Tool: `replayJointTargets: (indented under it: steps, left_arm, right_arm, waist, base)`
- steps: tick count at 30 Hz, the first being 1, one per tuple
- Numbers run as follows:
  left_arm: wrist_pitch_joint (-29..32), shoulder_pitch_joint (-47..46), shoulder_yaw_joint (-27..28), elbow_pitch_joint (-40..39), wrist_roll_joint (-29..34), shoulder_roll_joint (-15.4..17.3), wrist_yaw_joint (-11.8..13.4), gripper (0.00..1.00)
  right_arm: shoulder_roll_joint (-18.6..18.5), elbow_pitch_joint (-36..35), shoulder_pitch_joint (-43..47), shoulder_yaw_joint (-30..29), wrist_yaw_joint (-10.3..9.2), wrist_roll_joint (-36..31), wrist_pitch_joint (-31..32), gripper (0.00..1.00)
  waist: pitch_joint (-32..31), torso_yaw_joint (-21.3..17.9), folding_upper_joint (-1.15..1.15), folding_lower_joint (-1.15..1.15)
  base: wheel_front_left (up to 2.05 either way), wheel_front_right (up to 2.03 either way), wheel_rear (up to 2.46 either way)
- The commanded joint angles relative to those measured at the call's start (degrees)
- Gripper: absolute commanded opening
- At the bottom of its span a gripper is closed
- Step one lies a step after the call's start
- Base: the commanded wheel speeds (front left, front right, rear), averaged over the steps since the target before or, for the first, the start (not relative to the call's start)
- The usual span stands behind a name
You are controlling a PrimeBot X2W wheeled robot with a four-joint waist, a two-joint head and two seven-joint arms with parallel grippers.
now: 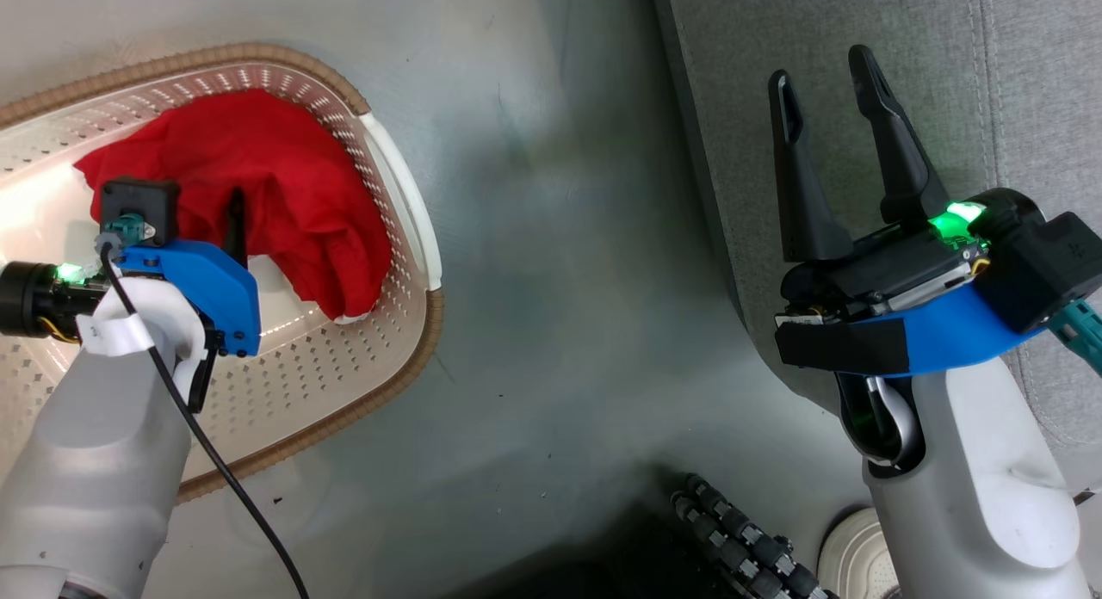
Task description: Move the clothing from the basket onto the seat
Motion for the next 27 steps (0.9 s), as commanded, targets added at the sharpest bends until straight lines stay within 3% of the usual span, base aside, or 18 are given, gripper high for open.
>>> replayJointTargets:
  steps: [1, 9, 10, 11, 27]
  left_arm:
    - [0.4, -1.4, 0.3, 0.9, -0.3, -0.1, 0.8, 1.0]
    - [-0.2, -2.8, 0.2, 5.1, -1.7, -2.7, -0.4, 1.0]
    - [-0.3, -3.0, 0.1, 5.6, -1.8, -2.9, -0.7, 0.69]
    - [-0.4, -3.1, -0.2, 6.0, -1.7, -3.0, -1.0, 0.0]
    - [-2.5, -5.6, -1.7, 11.1, -2.6, -4.4, -3.2, 0.0]
  right_arm:
    - [0.1, -0.1, -0.7, 0.1, 0.01, 0.2, -0.3, 1.0]
    - [0.1, -2.1, 0.9, 0.1, 0.01, 0.2, -0.4, 1.0]
    - [0.1, -2.2, 1.0, 0.0, 0.01, 0.2, -0.3, 1.0]
    - [0.1, -2.3, 1.1, 0.1, 0.01, 0.1, -0.3, 1.0]
    - [0.1, -2.2, 0.1, 0.6, 0.01, 0.3, -0.4, 1.0]
  waist:
    - [0.7, -0.3, 0.0, -0.02]
    - [1.4, 0.3, 0.0, -0.02]
    - [1.4, 0.4, 0.0, -0.02]
    - [1.4, 0.4, 0.0, -0.02]
    - [0.7, 0.3, 0.0, -0.02]
  base:
    - [0.0, 0.0, 0.0]
    - [0.0, 0.0, 0.0]
    - [0.0, 0.0, 0.0]
    - [0.0, 0.0, 0.0]
    - [0.0, 0.0, 0.0]
